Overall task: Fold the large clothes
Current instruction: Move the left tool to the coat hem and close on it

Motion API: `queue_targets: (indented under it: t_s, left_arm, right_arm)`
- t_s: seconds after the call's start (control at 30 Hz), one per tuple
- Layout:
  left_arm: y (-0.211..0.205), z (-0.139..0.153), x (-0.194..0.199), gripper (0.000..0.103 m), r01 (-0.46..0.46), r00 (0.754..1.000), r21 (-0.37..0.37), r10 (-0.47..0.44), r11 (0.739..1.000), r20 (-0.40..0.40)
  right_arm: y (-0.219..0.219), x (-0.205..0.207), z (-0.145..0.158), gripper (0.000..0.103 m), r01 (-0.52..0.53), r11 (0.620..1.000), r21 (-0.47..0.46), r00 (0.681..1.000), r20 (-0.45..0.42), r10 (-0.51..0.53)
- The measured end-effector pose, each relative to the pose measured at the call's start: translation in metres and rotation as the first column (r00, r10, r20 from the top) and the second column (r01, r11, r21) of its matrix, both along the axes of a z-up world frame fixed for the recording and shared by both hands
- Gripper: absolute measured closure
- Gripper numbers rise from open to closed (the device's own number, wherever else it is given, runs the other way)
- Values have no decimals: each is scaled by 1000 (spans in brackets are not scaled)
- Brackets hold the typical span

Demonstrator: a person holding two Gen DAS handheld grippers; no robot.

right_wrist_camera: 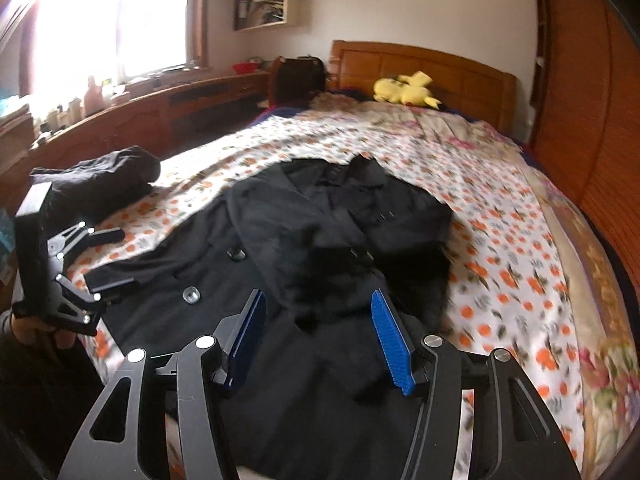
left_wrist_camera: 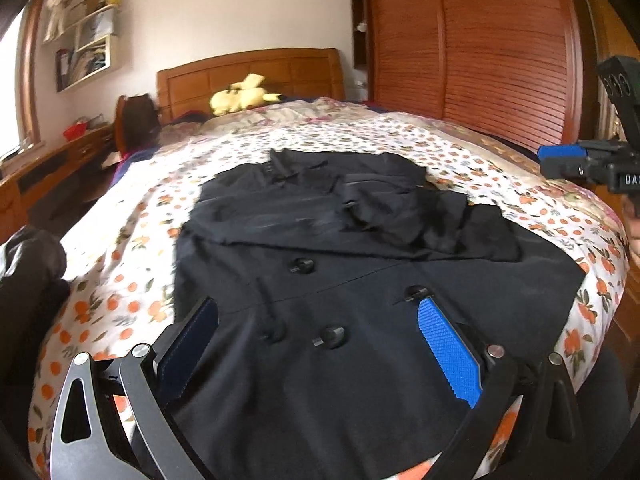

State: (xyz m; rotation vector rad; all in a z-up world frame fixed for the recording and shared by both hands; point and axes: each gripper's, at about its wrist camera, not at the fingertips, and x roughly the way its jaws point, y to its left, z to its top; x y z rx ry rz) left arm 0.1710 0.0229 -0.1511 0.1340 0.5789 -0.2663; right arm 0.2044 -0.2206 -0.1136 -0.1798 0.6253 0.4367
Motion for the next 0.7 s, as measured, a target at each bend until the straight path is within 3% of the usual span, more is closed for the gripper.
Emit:
queue_targets:
  t_s: [0.2,0.5,0.6,0.7]
  left_arm:
    - [-51,-8,27,2,63,997,38,-61,997,-49]
    - [-127,-4,70,2,135,987,38,-131,990,-88]
    - [-156,-5,87,14,173,979,39,-167,984,-115]
    - [-178,-9,102,18,193,973,49,-185,980,-135]
  right_arm:
    - [-42,-5,-17,50,43,999,4,999,-23,-43]
    - [-89,-6,-31,50,85,996,32,996,-33,-84]
    - [-103,-10,-31,50,94,995,42,995,-32,-93]
    - [-115,-16,-31,50,104,994,37,994,-27,-103]
